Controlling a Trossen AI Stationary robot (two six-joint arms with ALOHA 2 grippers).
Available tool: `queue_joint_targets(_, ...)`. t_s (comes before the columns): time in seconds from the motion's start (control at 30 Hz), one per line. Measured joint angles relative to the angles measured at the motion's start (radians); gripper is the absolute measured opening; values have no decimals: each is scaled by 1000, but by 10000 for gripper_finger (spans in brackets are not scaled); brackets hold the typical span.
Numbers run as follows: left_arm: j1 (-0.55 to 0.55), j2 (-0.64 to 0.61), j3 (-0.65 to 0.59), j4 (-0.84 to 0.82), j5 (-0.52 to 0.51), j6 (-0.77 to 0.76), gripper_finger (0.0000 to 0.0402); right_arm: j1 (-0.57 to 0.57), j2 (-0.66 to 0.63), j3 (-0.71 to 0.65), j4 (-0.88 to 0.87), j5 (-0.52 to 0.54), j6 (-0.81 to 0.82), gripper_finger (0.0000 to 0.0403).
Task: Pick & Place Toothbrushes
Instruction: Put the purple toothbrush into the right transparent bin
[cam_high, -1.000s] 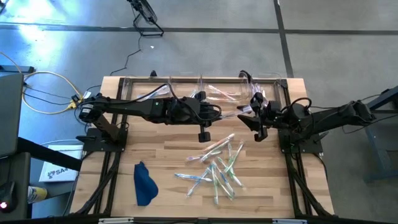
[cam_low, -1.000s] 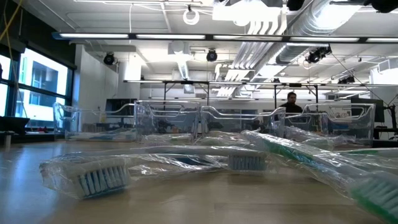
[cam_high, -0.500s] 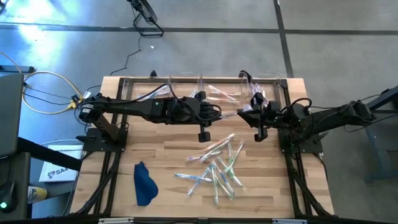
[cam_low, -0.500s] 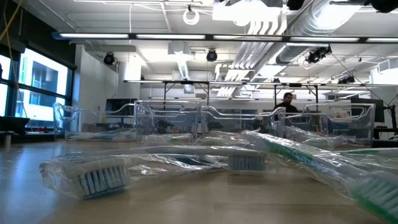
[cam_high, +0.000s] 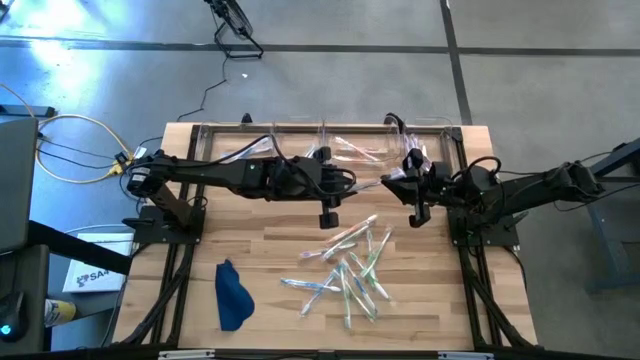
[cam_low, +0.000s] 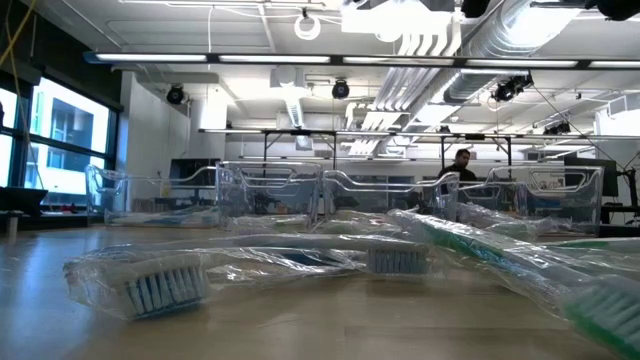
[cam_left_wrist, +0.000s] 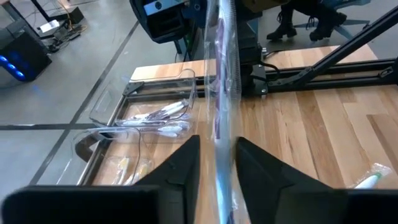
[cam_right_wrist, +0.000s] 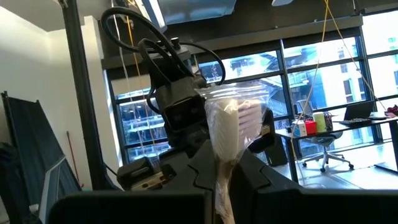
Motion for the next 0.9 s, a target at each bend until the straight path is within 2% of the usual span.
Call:
queue_joint_targets(0.47,0,-5,0,41,-8,153,203,0,0,0,-77,75,77,10)
queue_joint_targets(0.7,0,-50,39,77,-11,260,209,0,-44,0,-180,171,76,10)
queue_joint_targets(0.9,0,-120,84,-13,-11,290,209,0,-120,0,-275,254,76,10)
